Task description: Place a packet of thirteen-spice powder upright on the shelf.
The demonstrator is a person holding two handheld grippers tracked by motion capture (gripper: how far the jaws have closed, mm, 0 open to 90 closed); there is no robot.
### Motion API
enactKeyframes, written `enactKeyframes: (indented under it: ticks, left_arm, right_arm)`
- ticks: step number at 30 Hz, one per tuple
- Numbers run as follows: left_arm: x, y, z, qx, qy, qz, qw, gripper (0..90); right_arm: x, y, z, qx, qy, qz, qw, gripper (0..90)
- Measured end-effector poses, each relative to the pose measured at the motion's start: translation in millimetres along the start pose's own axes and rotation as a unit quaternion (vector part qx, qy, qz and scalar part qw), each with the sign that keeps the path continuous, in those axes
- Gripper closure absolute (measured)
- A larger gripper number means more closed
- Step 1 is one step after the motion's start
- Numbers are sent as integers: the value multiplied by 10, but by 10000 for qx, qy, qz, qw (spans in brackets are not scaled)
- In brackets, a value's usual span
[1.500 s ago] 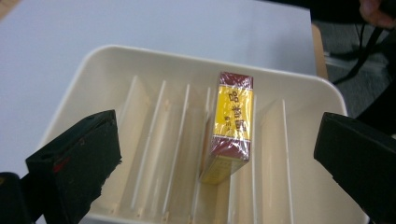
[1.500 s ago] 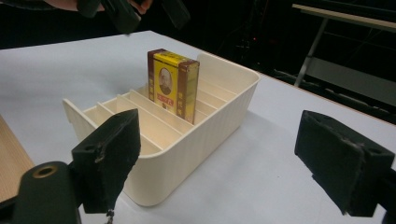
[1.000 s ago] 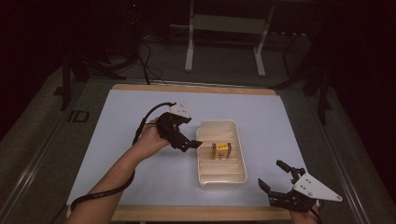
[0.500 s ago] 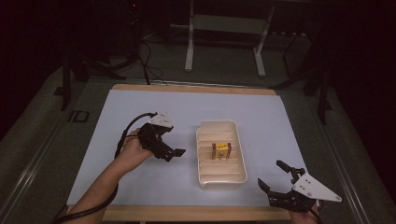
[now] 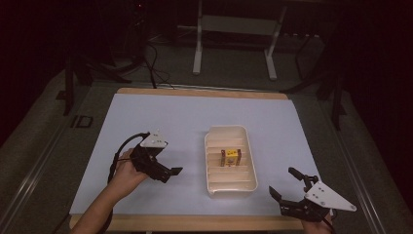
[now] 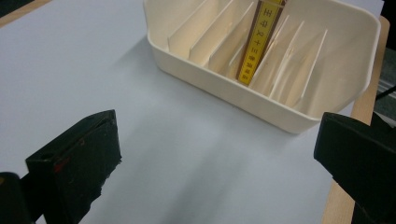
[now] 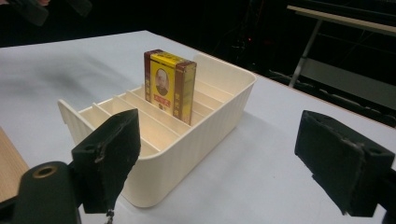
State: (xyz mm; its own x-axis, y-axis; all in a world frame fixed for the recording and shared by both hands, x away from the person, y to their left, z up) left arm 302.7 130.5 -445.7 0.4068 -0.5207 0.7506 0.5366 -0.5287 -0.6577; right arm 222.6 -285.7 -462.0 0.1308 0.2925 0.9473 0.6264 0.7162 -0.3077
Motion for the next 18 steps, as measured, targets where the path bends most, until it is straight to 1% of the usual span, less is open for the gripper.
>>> enactKeyframes:
  ticks: [1, 2, 3, 6, 8, 10, 11, 12, 13, 15, 16, 18]
  left_arm:
    - [-33, -12, -14, 42, -85, -10, 10000, 7]
    - [-55, -22, -19, 55, -124, -19, 9999, 7]
    - [-84, -29, -30, 43, -208, -16, 9998, 7]
    - [-179, -46, -57, 140, -301, 9, 9994, 7]
    - [-261, -63, -73, 127, -423, 13, 9990, 7]
    - [-321, -83, -83, 181, -482, 42, 9987, 7]
    - [-368, -109, -100, 224, -513, 8, 9984, 7]
    - [-383, -119, -105, 228, -524, 11, 9984, 7]
    - [-426, -150, -115, 281, -531, 26, 9982, 7]
    - [-474, -184, -129, 305, -600, -2, 9977, 7]
    - [-501, -204, -132, 363, -602, 7, 9975, 7]
    - [-553, -236, -138, 389, -658, 12, 9971, 7]
  right_arm:
    - [0, -1, 0, -5, 1, -1, 10000, 144]
    - [0, -2, 1, -9, 7, -6, 10000, 144]
    - [0, -3, 1, -10, 8, -5, 10000, 144]
    - [1, -4, -1, -17, 14, -18, 10000, 144]
    - [0, -4, -2, -17, 27, -19, 10000, 144]
    - [1, -5, -2, -18, 32, -23, 10000, 144]
    - [1, -5, -1, -23, 28, -22, 10000, 144]
    - [2, -6, 0, -26, 20, -28, 10000, 144]
    - [2, -6, 0, -24, 21, -30, 10000, 144]
    - [1, -6, -2, -34, 23, -31, 10000, 144]
    - [2, -6, -3, -38, 28, -33, 10000, 144]
    - [2, -7, -2, -49, 8, -36, 10000, 144]
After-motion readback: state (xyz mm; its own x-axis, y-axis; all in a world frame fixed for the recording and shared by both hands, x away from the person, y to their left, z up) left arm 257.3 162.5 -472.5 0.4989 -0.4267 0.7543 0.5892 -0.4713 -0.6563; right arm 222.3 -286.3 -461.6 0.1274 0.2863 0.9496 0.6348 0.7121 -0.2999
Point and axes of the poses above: each handheld gripper's, and its own axes: y roughly forward along the jaws, x roughly out of its top, z roughly to its left, the point moved 3 cm from there along y, roughly forward along the jaws, and after that the axes turned 10 degrees about x, right-handed, at the moved point
